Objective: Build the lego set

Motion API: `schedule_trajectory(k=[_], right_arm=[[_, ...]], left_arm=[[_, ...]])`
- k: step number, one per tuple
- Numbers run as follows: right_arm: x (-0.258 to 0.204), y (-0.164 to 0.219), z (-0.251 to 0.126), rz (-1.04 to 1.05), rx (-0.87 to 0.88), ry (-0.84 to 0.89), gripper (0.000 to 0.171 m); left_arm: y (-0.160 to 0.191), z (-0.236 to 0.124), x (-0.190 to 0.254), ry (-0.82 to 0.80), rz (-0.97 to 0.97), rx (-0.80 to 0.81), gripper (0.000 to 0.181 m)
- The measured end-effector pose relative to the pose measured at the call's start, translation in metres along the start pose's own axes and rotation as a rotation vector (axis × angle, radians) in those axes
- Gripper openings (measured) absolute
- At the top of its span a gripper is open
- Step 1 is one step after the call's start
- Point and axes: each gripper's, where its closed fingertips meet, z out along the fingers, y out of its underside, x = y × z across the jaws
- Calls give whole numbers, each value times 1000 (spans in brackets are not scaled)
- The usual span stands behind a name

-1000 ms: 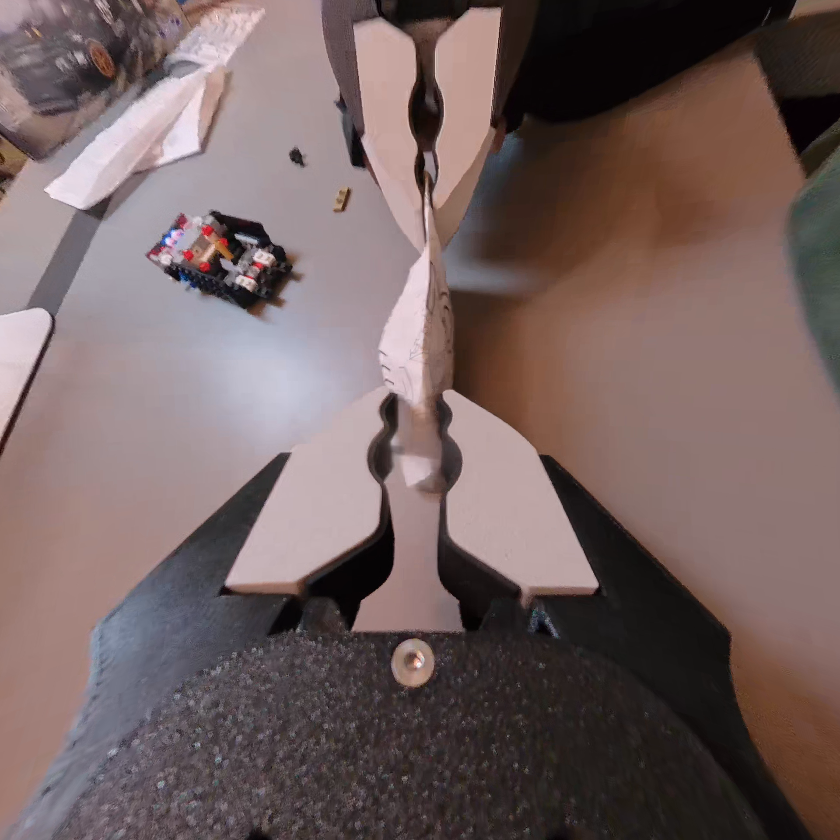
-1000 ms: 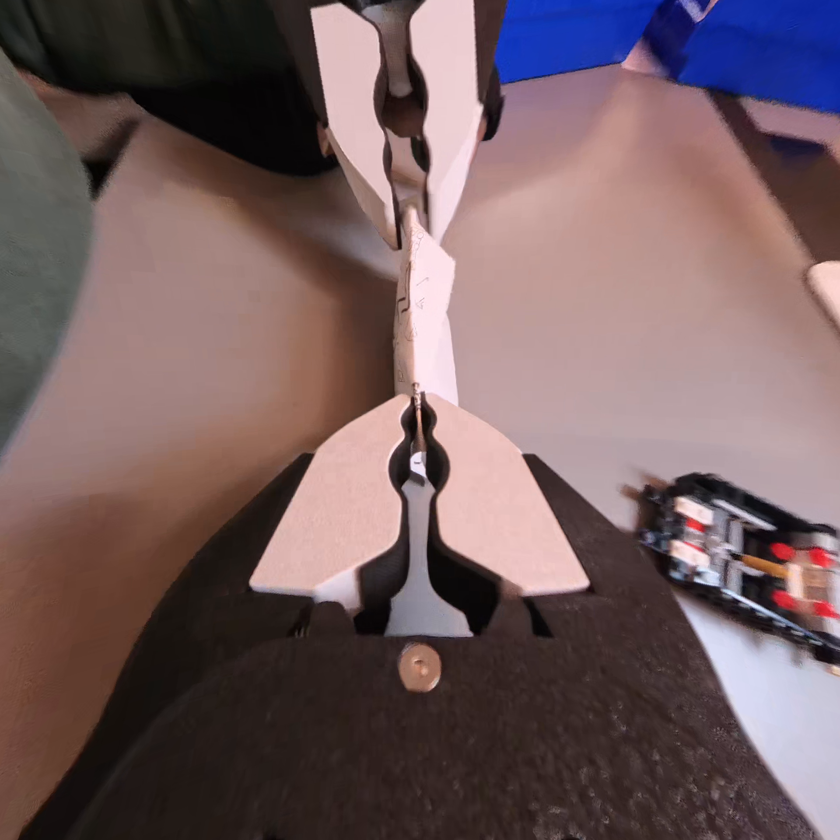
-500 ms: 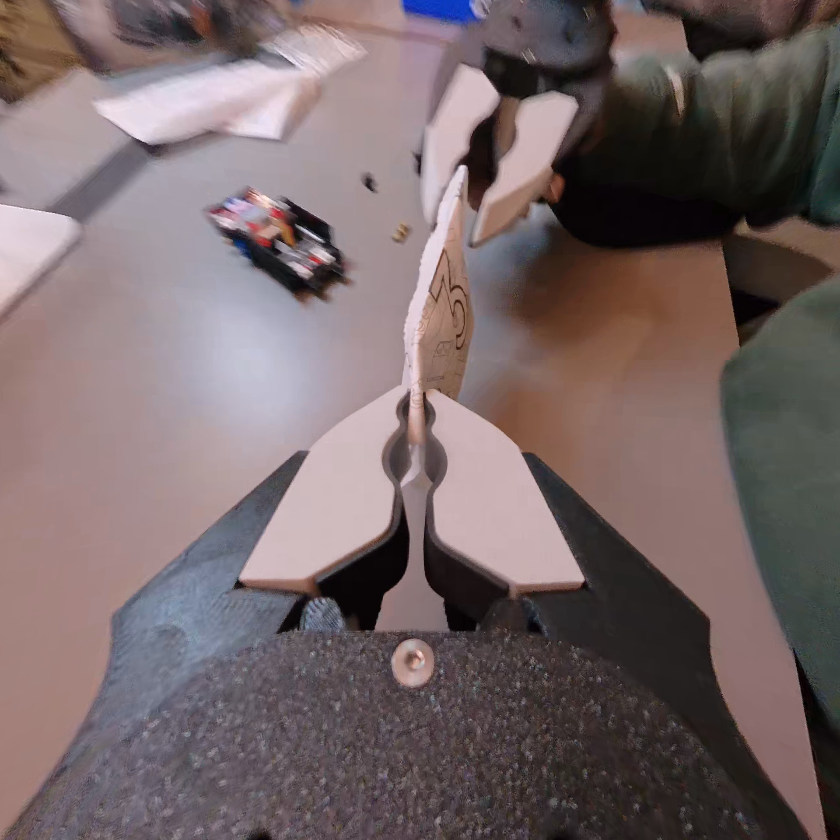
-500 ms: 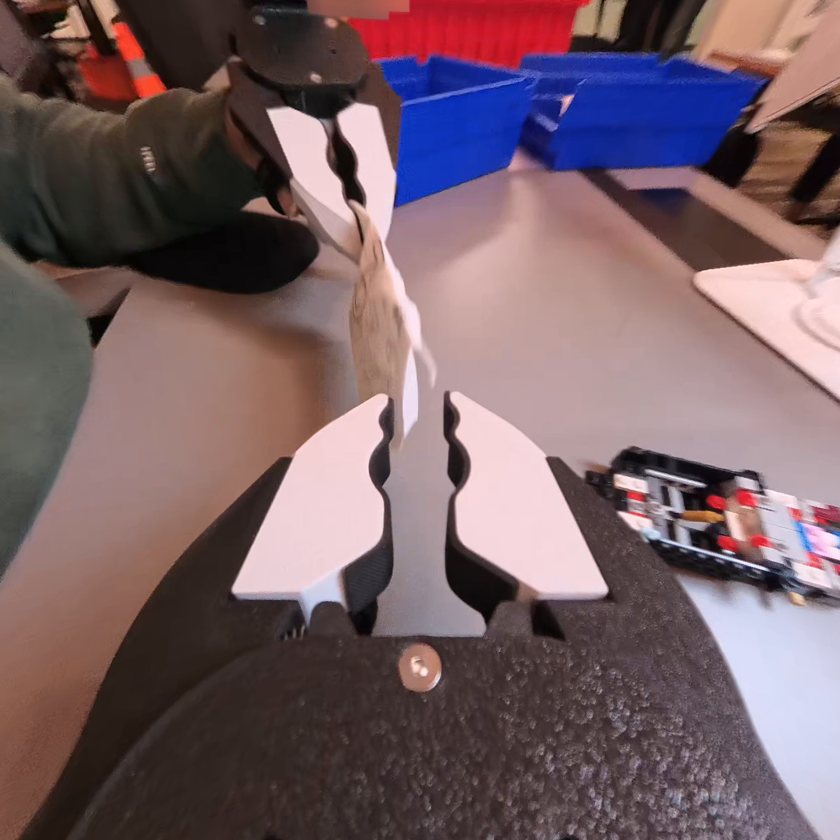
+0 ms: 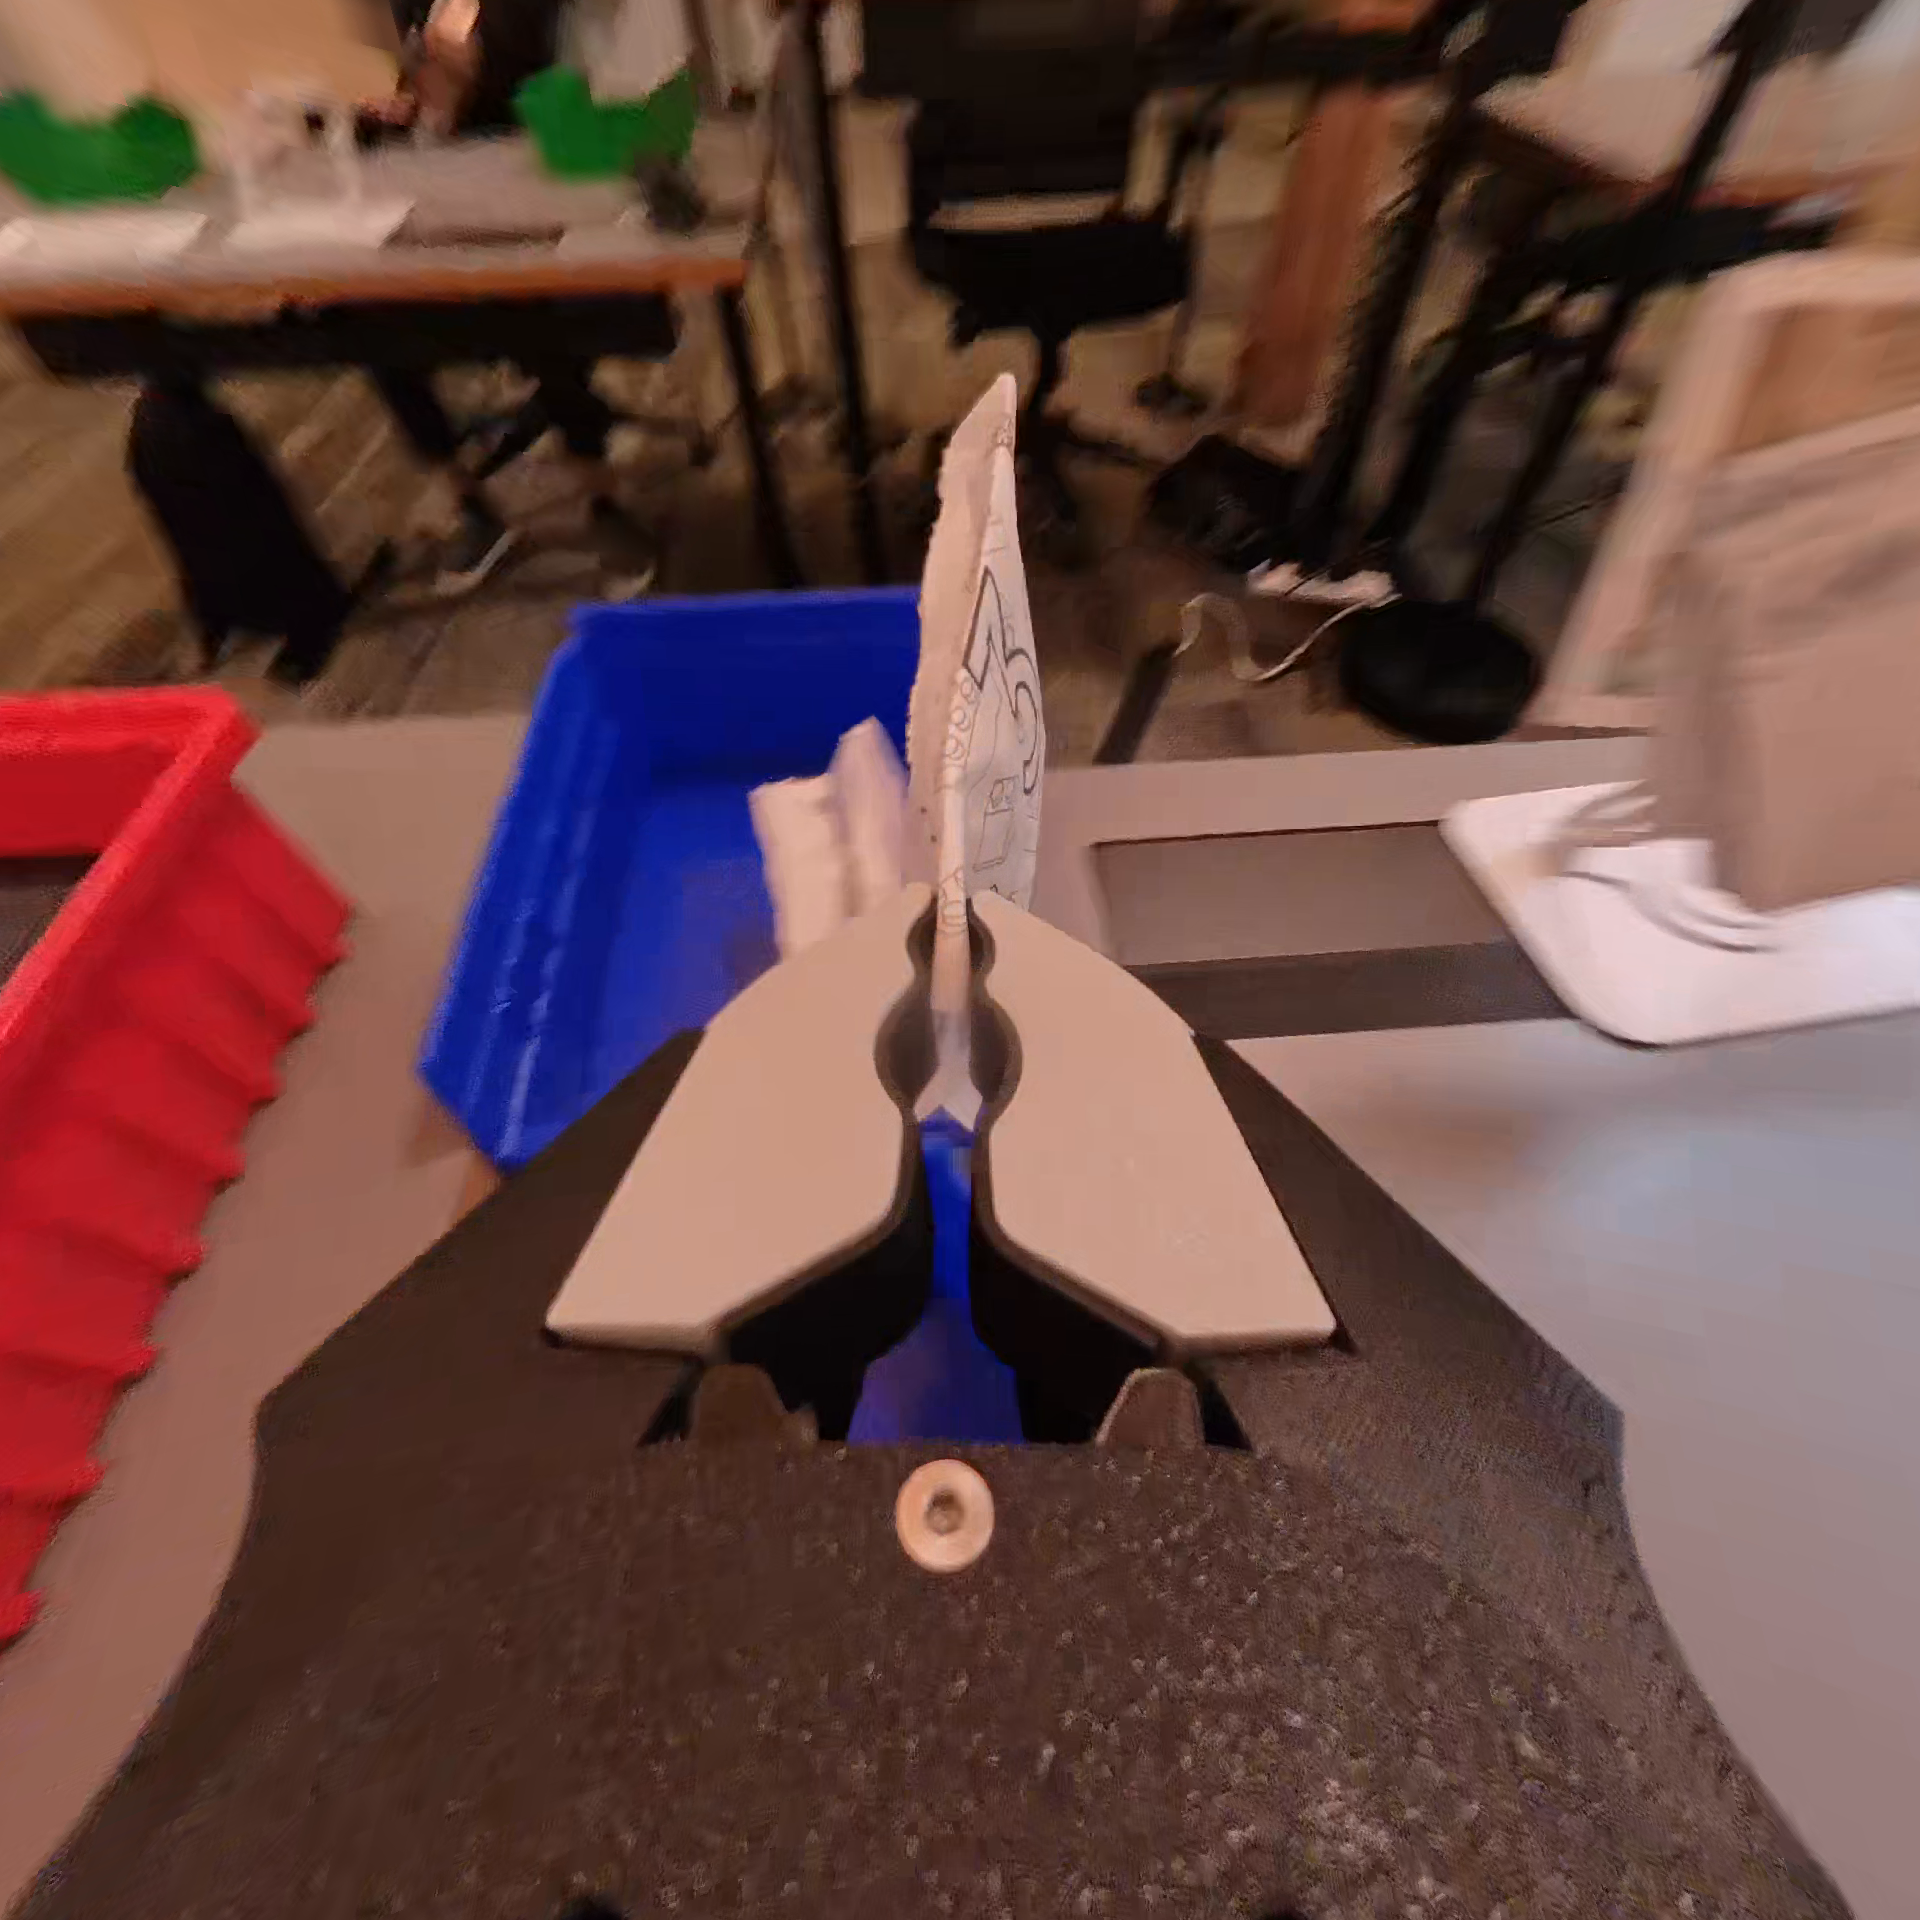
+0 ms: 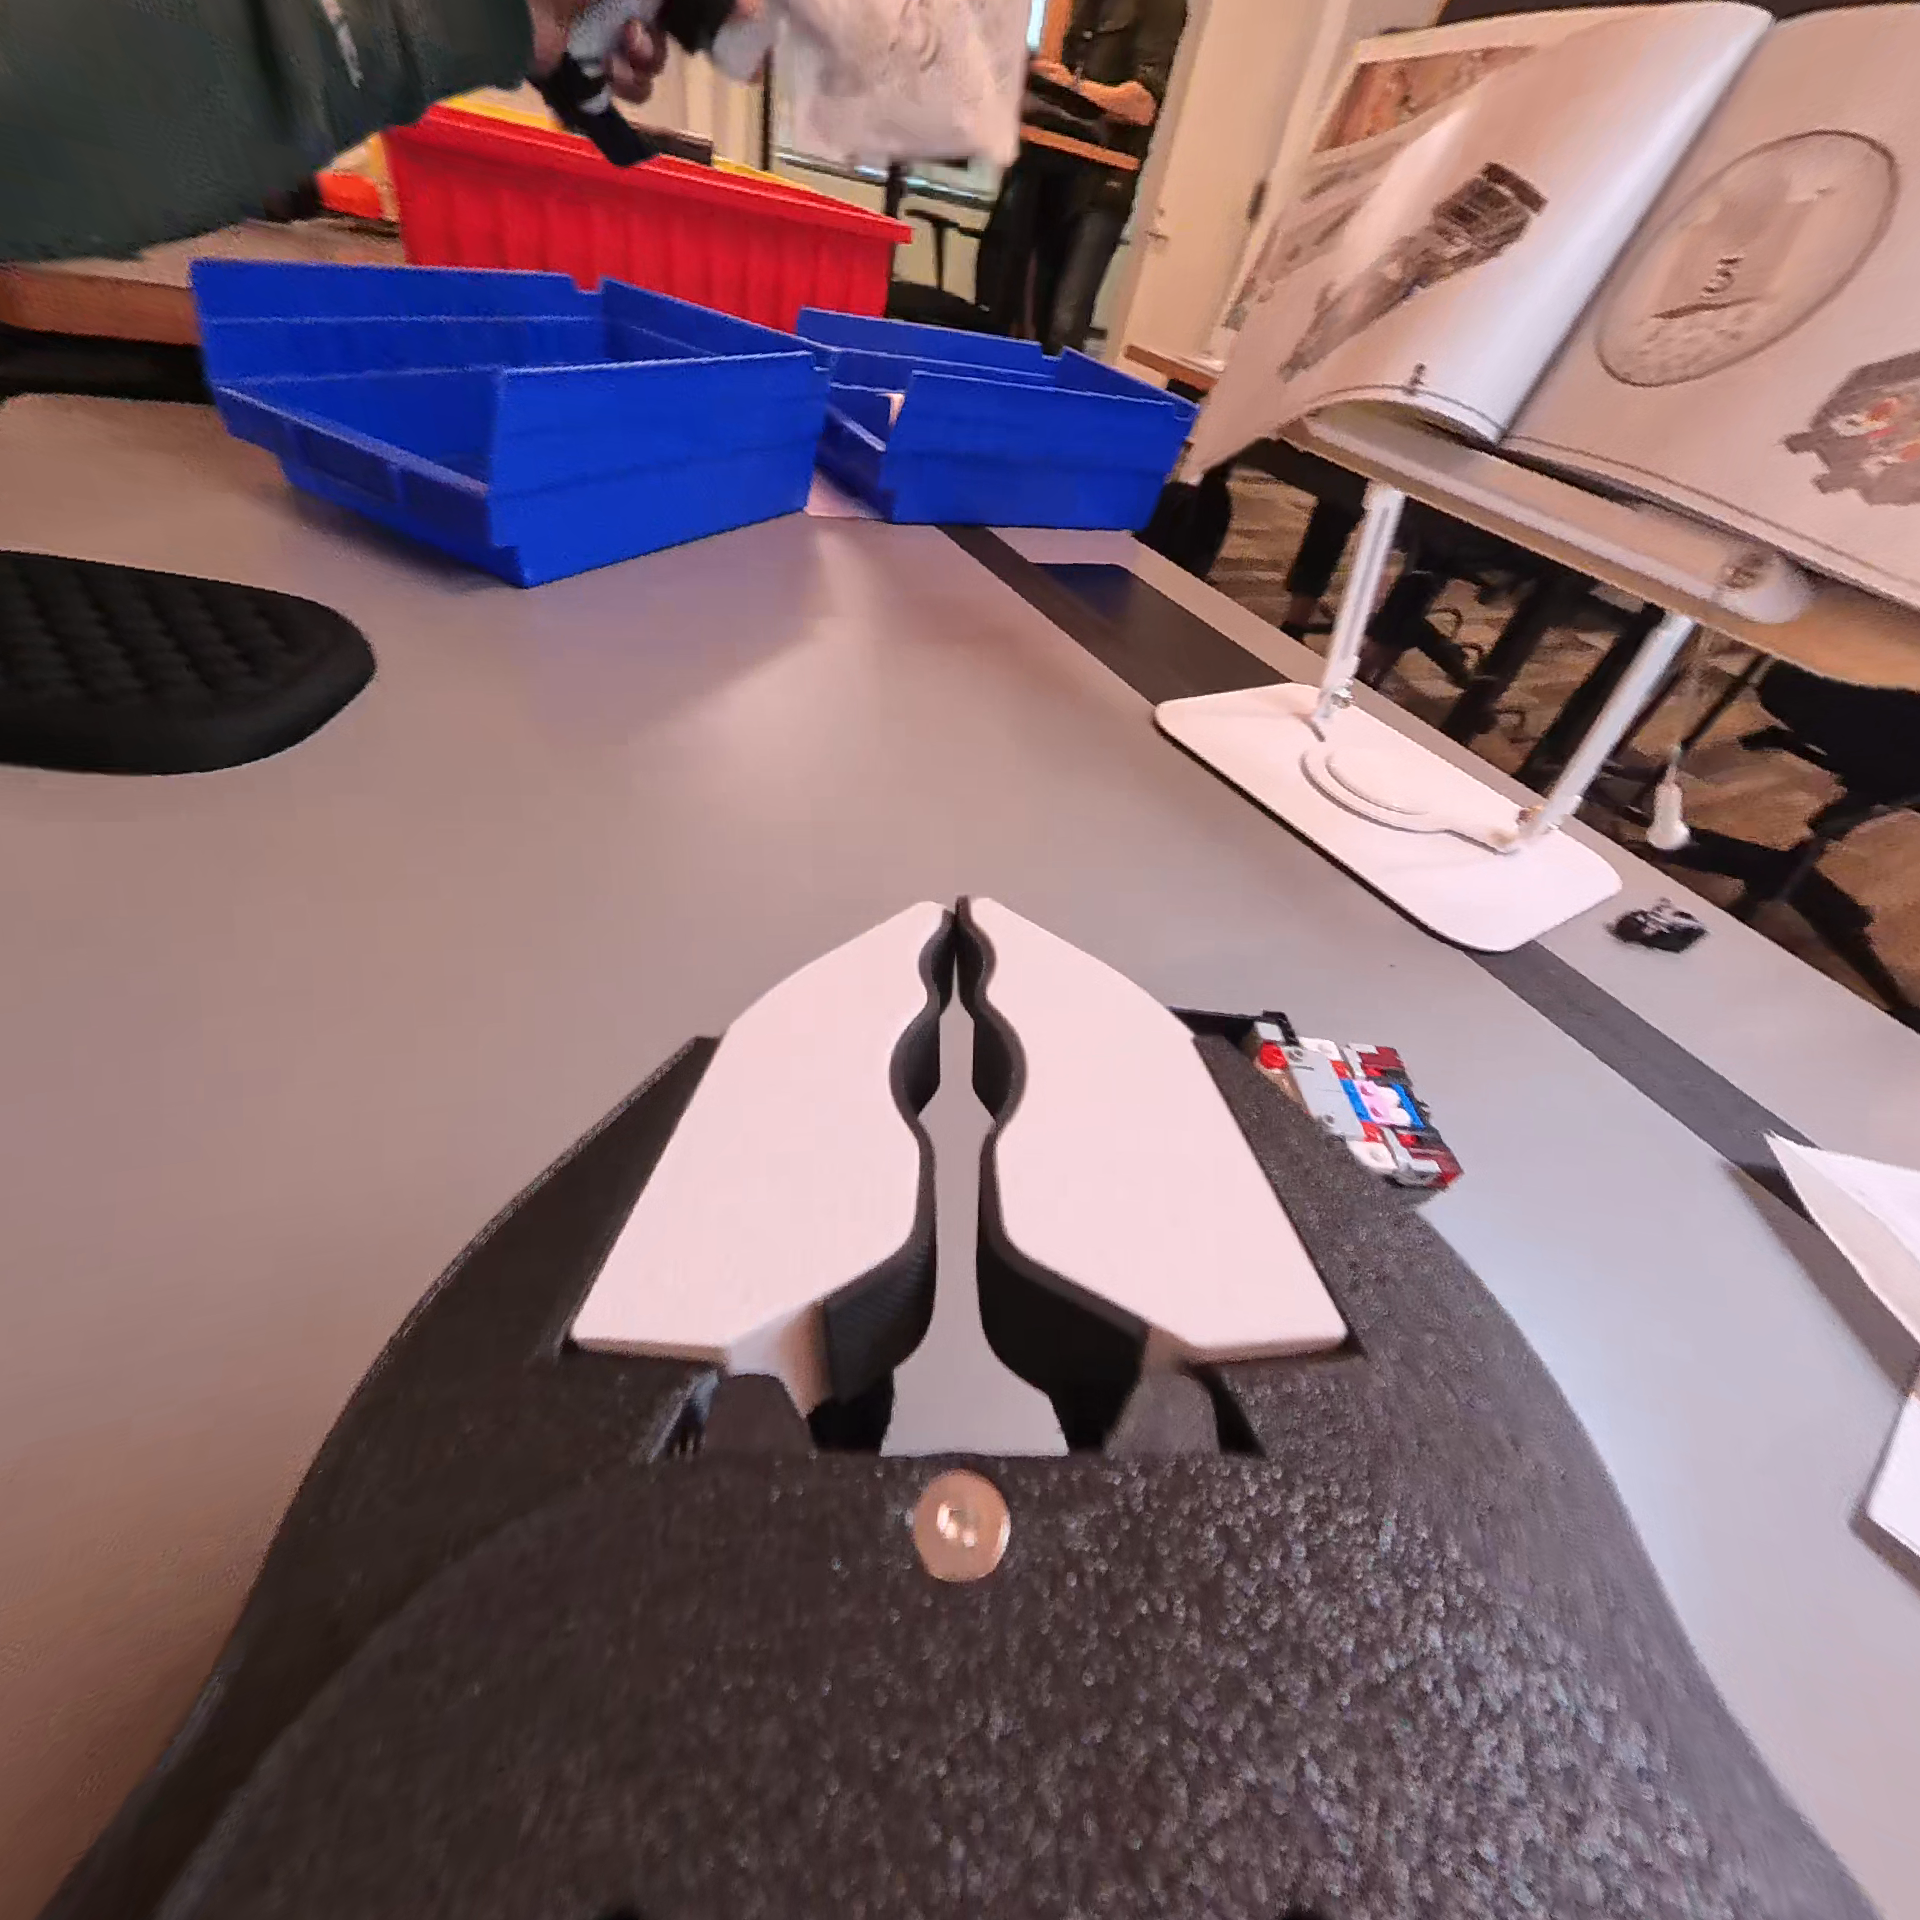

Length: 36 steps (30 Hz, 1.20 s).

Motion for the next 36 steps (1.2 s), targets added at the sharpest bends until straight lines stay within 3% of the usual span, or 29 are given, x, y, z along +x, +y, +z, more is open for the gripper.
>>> schedule_trajectory(k=[5,10,15,19,23,28,31,33,34,36], right_arm=[[23,12,-1,54,-23,102,0],[47,19,-9,104,-21,189,0],[60,27,-10,143,-22,216,0],[56,30,-7,122,-42,204,0],[53,29,-7,85,-53,208,0],[53,20,-12,90,-16,222,0],[53,13,-15,84,7,241,0],[50,14,-14,67,-8,243,12],[48,14,-13,59,-9,239,13],[43,12,-11,46,-1,229,12]], left_arm=[[56,83,-83,-160,-95,-261,2],[104,133,-104,-119,-118,-460,2],[110,152,-92,-18,-84,-587,3],[139,150,-78,46,-25,-826,6],[141,154,-73,41,42,-861,15],[119,143,-76,-3,137,-792,34],[72,133,-63,-58,287,-541,24],[41,117,-35,-87,424,-365,11],[28,106,-17,-102,489,-291,2],[16,84,27,-98,578,-193,0]])
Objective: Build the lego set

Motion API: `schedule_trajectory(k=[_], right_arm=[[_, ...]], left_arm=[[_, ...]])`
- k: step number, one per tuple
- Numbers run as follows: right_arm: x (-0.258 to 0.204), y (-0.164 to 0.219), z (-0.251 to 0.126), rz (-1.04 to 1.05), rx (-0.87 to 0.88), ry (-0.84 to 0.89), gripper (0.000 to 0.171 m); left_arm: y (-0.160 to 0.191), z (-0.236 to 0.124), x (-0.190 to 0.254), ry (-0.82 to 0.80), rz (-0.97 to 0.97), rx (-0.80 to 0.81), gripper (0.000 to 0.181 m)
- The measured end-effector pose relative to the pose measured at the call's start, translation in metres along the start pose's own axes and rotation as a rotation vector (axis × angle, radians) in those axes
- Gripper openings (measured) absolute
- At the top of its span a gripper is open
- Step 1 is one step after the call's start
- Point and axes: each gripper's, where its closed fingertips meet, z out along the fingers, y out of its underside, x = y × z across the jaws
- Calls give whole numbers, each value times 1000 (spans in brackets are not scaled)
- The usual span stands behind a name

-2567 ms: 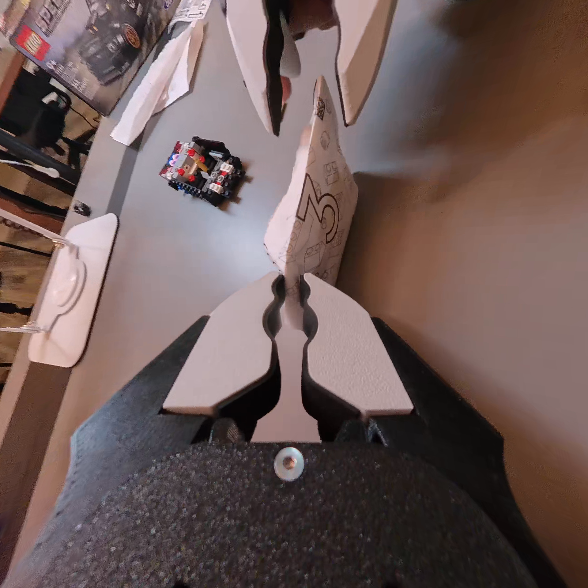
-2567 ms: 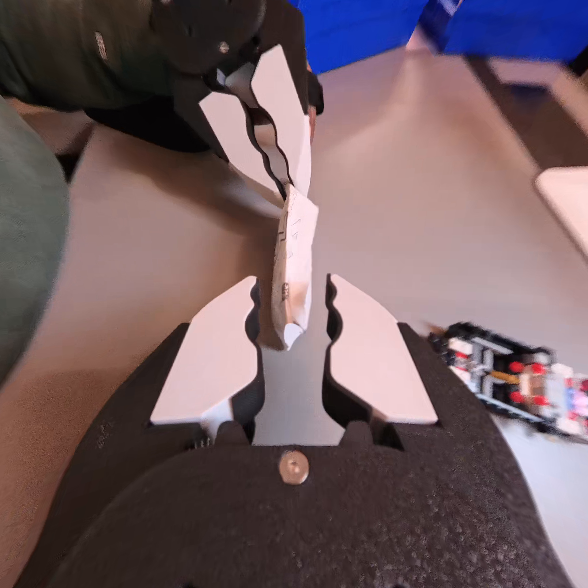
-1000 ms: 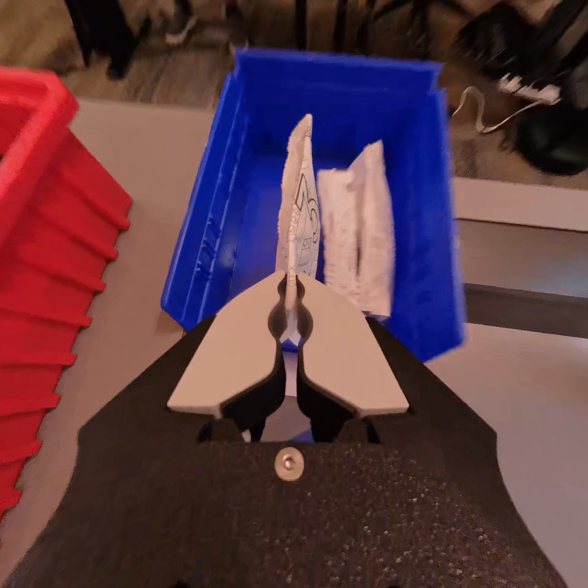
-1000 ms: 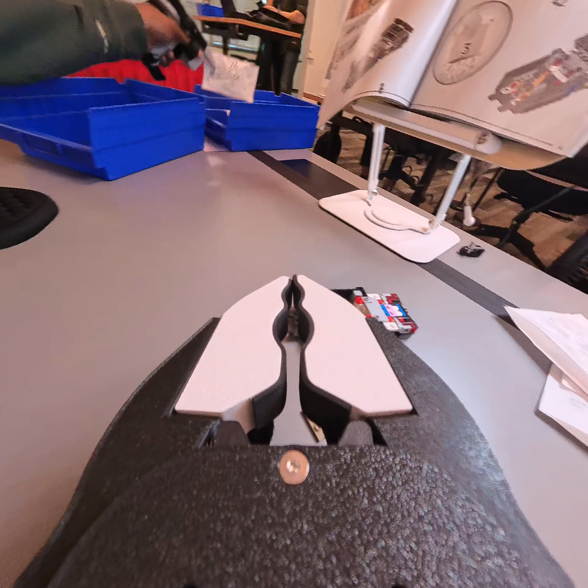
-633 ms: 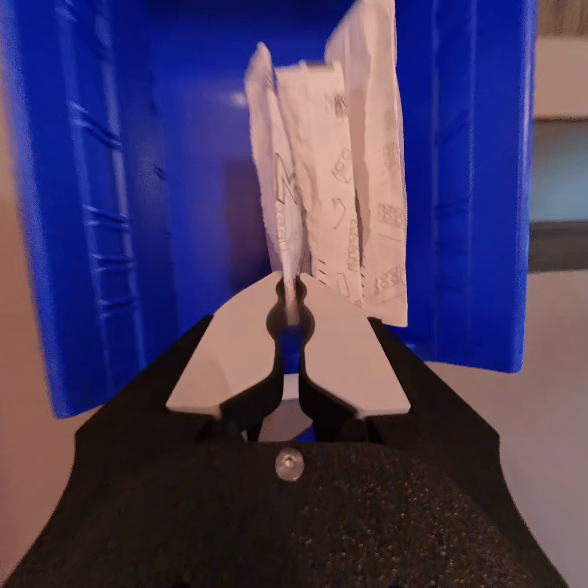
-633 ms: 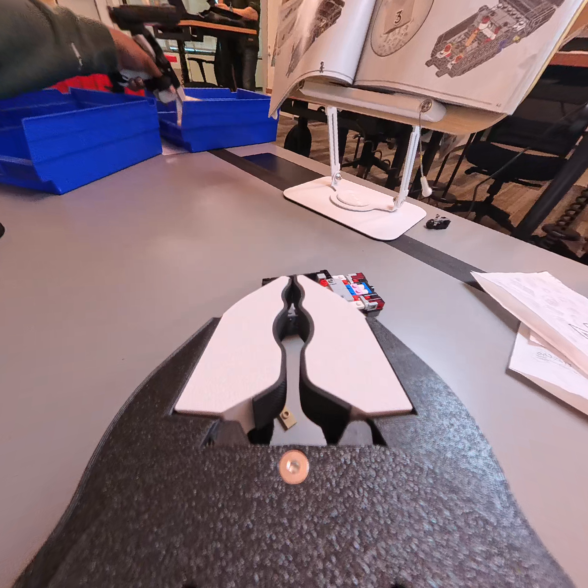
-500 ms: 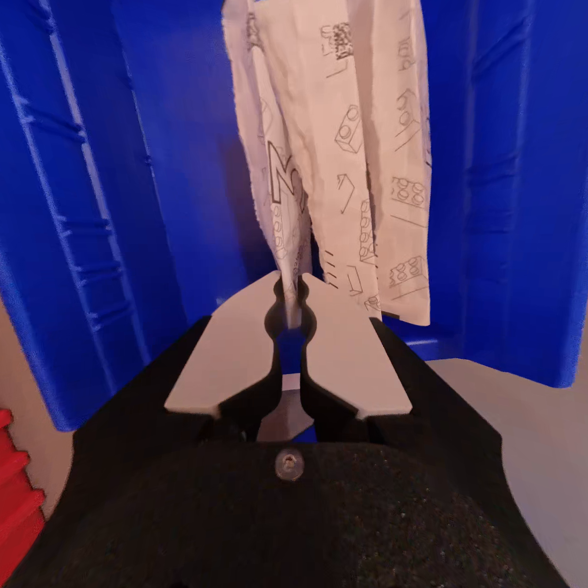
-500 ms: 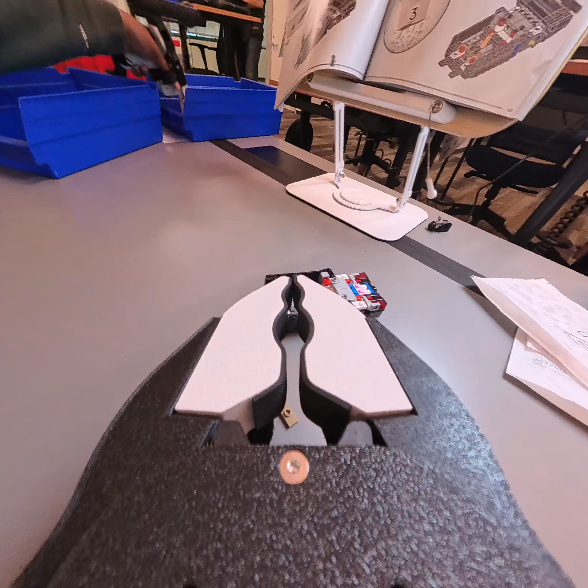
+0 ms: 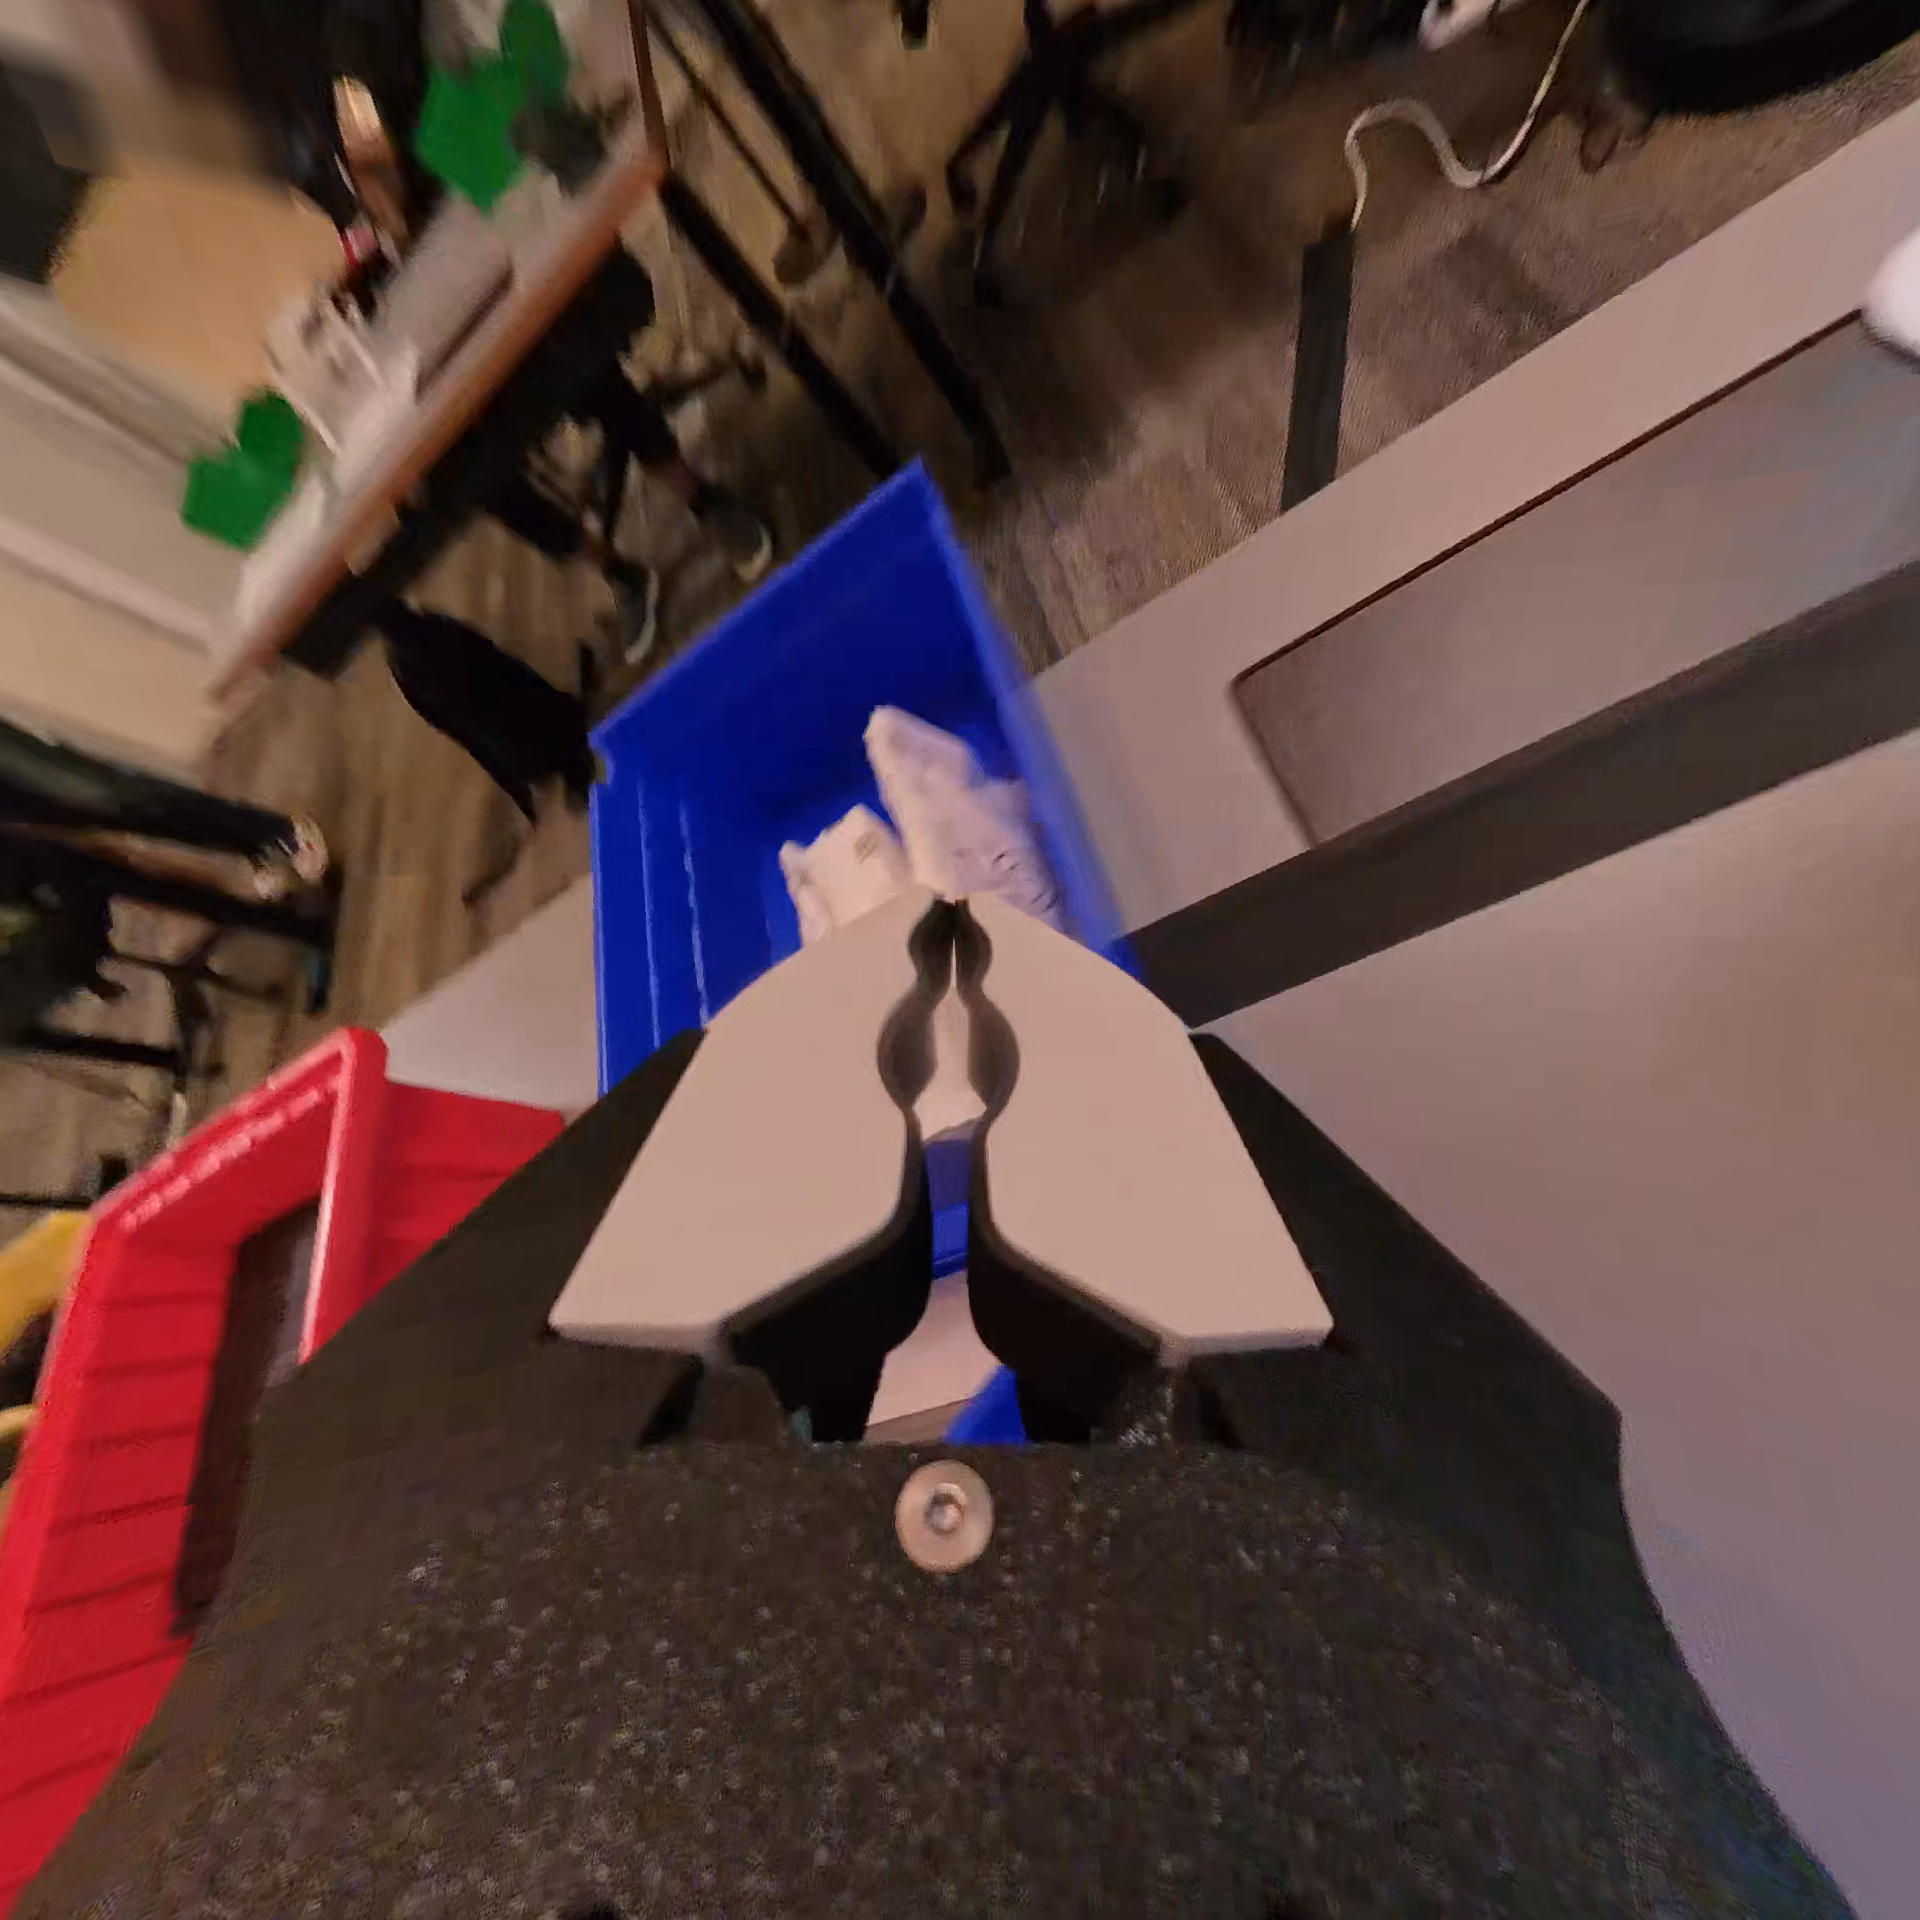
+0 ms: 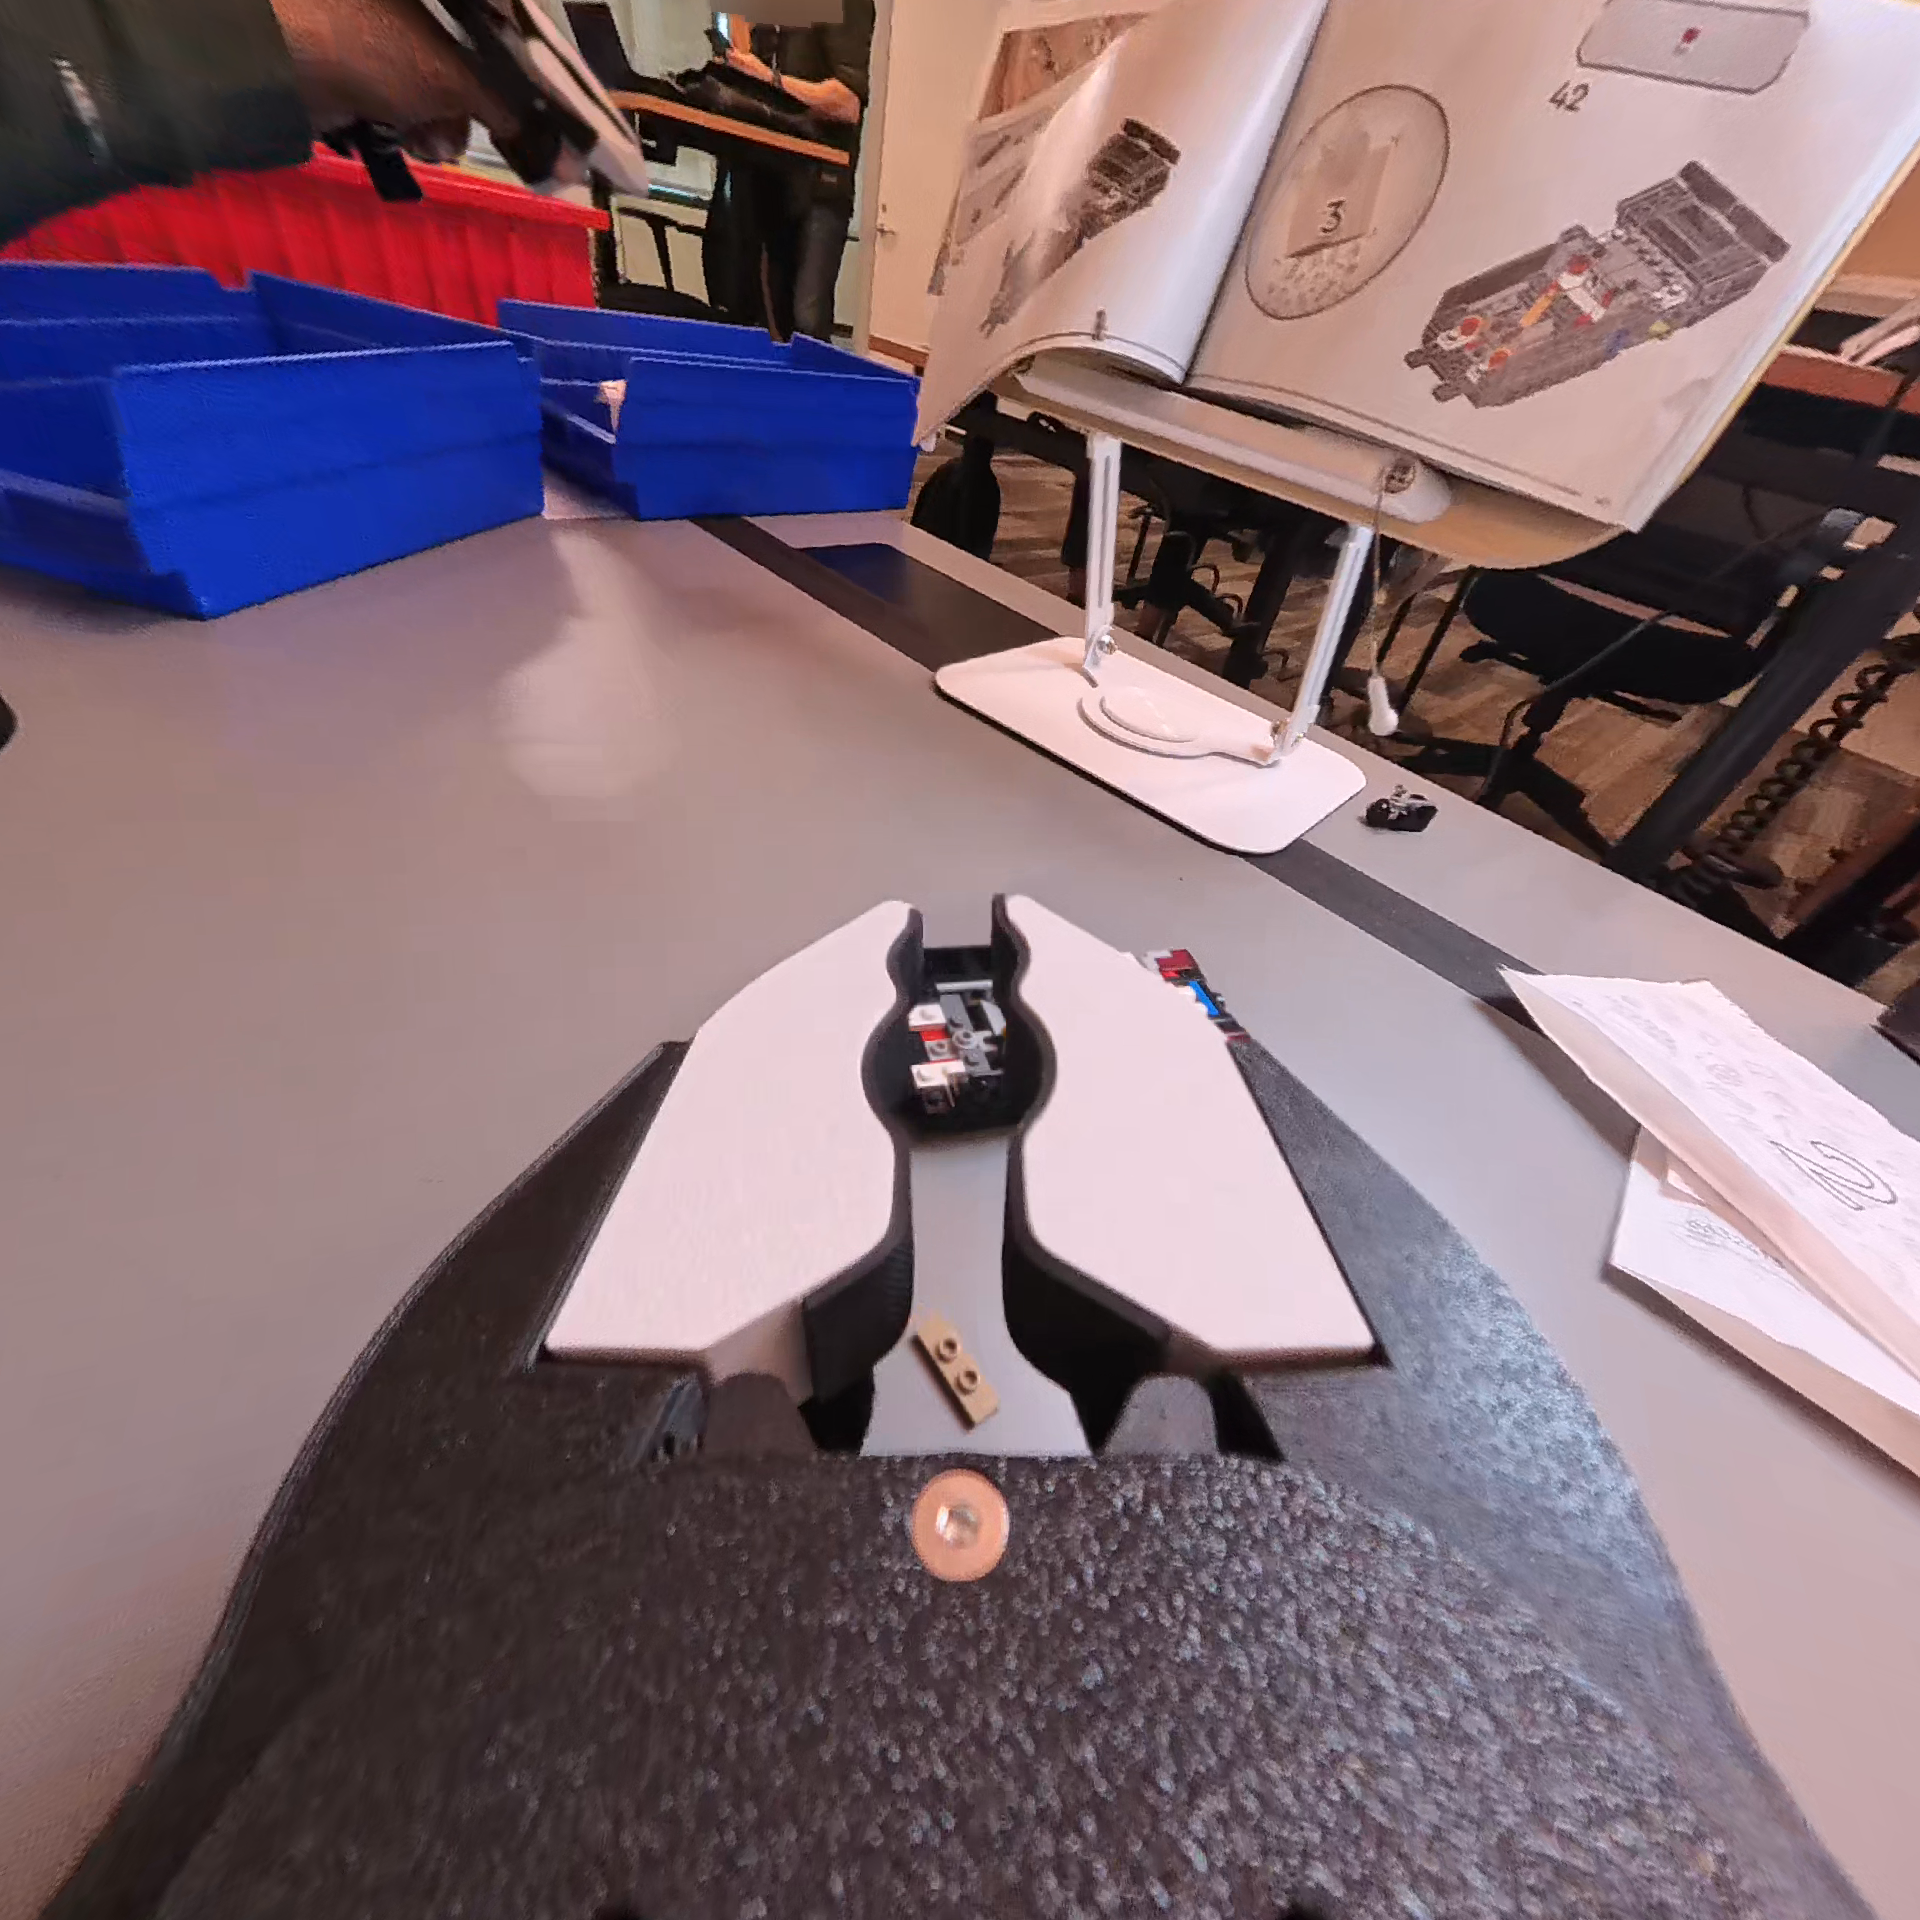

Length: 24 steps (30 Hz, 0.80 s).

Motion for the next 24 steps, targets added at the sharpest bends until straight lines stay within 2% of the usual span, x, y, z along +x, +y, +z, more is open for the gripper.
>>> schedule_trajectory(k=[5,7,16,21,24], right_arm=[[-10,-4,-1,-47,21,-6,0],[-11,-7,-2,-75,39,4,0],[-22,-11,-5,-184,14,-16,0],[-25,-15,6,-284,-9,9,0],[-27,-23,17,-180,26,4,0]], left_arm=[[-44,-58,85,-26,117,148,0],[-56,-75,117,-23,137,197,0],[-83,-124,222,81,54,356,0],[-88,-158,295,294,-84,515,0],[-82,-177,350,434,-127,572,0]])
